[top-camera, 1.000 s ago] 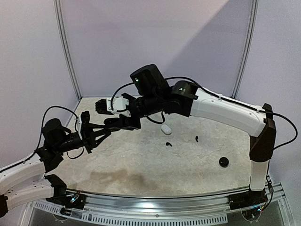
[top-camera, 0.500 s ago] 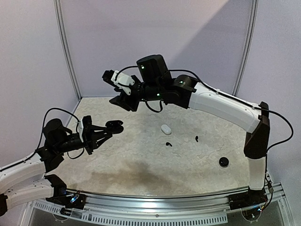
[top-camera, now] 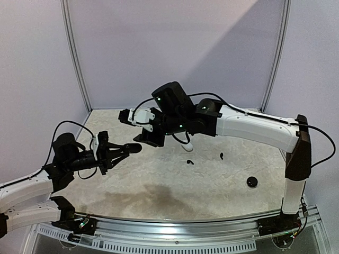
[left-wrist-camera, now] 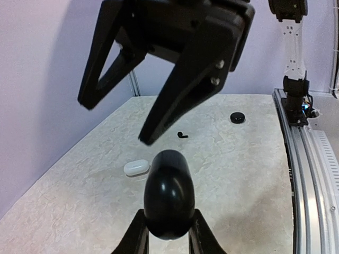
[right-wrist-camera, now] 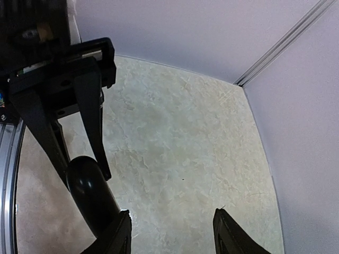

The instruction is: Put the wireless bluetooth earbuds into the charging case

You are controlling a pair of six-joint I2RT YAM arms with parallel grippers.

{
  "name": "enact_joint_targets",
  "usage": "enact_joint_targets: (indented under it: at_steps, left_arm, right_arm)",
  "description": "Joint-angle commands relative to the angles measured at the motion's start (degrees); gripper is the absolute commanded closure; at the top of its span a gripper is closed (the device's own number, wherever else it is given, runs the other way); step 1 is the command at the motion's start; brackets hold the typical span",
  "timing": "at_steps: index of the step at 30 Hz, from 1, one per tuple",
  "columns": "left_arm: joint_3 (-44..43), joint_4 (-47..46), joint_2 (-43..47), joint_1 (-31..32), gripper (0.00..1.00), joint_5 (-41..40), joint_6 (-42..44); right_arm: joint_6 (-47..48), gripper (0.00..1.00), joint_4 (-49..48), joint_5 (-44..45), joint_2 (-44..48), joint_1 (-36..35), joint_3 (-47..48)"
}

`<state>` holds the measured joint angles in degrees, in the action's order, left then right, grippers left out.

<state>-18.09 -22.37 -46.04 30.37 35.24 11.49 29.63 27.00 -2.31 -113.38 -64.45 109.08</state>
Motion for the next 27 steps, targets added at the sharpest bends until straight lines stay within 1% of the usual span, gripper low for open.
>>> enact_joint_targets:
  at_steps: [1, 2, 3, 4, 5, 6, 7, 8, 10, 11, 13, 16, 17, 21, 22, 23, 25, 27]
  left_arm:
    - [-2.0, -1.9, -0.2, 0.4, 1.0, -0.7, -1.8]
    - [-2.0, -1.8, 0.0, 0.4, 1.0, -0.6, -2.2]
    - [-2.0, -1.8, 0.1, 0.4, 1.0, -0.4, -2.8]
    - [-1.9, -1.8, 0.1, 0.4, 1.0, 0.0, -3.2]
    - [-1.8, -2.0, 0.2, 0.4, 1.0, 0.6, -3.6]
    - [-1.8, -2.3, 0.3, 0.4, 1.0, 1.3, -4.2]
    - [-1.8, -2.6, 0.2, 0.4, 1.0, 2.1, -4.7]
    - [-1.8, -3.0, 0.1, 0.5, 1.0, 2.7, -5.1]
    - [-2.1, -3.3, 0.0, 0.6, 1.0, 3.0, -5.6]
    - [-2.2, -3.2, 0.1, 0.6, 1.0, 3.0, -5.6]
    - [-2.5, -3.1, 0.1, 0.6, 1.0, 3.1, -5.7]
    - [-2.4, -3.5, -0.2, 0.7, 1.0, 3.2, -6.0]
    - [-2.3, -3.6, -0.2, 0.8, 1.0, 3.2, -6.0]
    - [-2.3, -3.7, -0.2, 1.0, 1.0, 3.0, -5.9]
    - [-2.4, -3.7, -0.2, 1.0, 1.0, 3.0, -5.9]
    - [-2.3, -3.6, -0.2, 1.1, 1.0, 3.0, -6.0]
    - [-2.5, -3.6, -0.3, 1.1, 1.0, 2.9, -5.8]
    - [-2.5, -3.6, -0.5, 1.1, 1.0, 2.8, -6.0]
  right_arm:
    - [-0.6, 0.44, 0.7, 5.6, 4.8, 0.6, -0.6]
    - [-1.1, 0.42, 1.3, 4.0, 5.6, 1.7, -1.0]
    - [-2.4, 0.38, 1.8, -0.2, 6.3, 3.0, -1.6]
    - [-3.1, 0.32, 2.3, -6.8, 7.2, 4.4, -2.6]
    - [-3.1, 0.21, 2.2, -13.0, 8.5, 5.1, -4.2]
    - [-2.2, 0.04, 1.5, -17.5, 9.2, 5.1, -6.2]
    - [0.7, 0.02, 0.1, -21.0, 9.9, 4.6, -8.3]
    - [2.0, 0.01, -0.9, -23.2, 10.3, 4.1, -9.5]
    - [4.4, 0.02, 0.1, -24.6, 9.2, 3.3, -8.6]
    - [4.7, 0.05, 1.7, -24.6, 7.9, 3.2, -7.0]
    - [4.6, 0.14, 4.6, -24.8, 4.7, 3.2, -3.6]
    - [3.5, 0.36, 6.2, -24.9, 1.0, 3.2, 0.0]
    - [2.9, 0.41, 6.1, -24.6, 0.4, 3.2, 0.4]
    - [2.1, 0.4, 4.9, -23.1, -1.1, 3.2, 0.5]
    - [1.9, 0.44, 4.8, -22.9, -1.3, 3.2, 0.5]
    - [1.7, 0.5, 4.6, -23.0, -1.5, 3.2, 0.5]
    - [1.2, 0.66, 4.1, -23.6, -1.7, 3.3, 0.5]
    - [0.8, 0.77, 4.2, -24.2, -1.6, 3.3, 0.4]
